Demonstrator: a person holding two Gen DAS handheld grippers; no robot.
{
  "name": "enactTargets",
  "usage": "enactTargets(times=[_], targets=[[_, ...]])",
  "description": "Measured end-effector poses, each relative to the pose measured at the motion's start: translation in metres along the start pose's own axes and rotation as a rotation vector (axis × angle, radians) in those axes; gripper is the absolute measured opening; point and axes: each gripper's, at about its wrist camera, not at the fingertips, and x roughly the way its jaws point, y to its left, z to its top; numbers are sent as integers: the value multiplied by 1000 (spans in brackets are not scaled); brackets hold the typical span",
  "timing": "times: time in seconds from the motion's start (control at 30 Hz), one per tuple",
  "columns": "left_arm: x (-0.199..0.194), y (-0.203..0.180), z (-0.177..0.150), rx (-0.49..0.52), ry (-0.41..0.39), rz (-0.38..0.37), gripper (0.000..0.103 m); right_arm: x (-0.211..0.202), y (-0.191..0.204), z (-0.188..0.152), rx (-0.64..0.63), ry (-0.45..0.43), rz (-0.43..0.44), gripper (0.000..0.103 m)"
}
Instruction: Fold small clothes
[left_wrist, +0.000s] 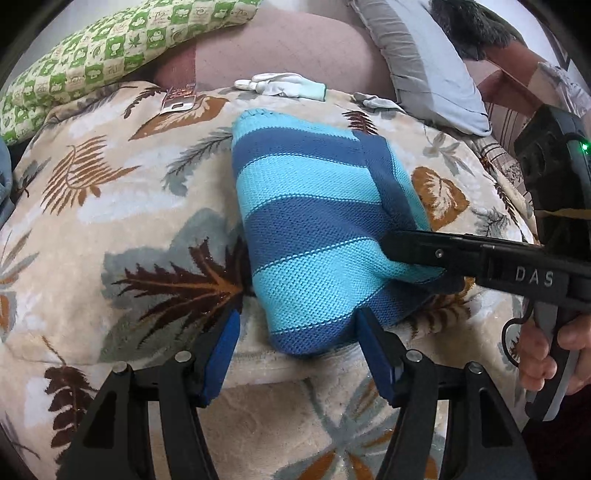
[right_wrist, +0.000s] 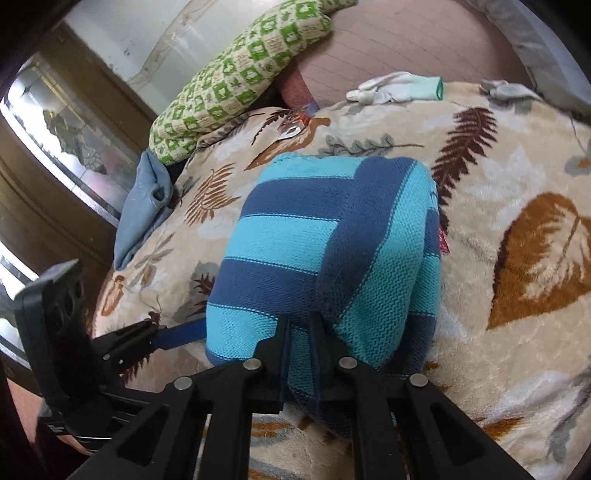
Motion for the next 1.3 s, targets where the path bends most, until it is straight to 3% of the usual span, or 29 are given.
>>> enactTargets(times=[0.67,0.83,1.07,1.13,1.3], targets=[[-16,-13,3,27,-5,42,67,-1,-4,2,28,14,35,6],[-34,-12,6,9,-25,14,67,-6,-3,2,26,5,41,8],[-70,21,22,-82,-129,17,70,-31,15,6,-34,-90,42,10],[-70,35,28,-116,-146,62,70,-38,14,8,-26,-128,30,10],[-49,53,39,-170,-132,84,70,-41,2,15,25,-167,4,10]])
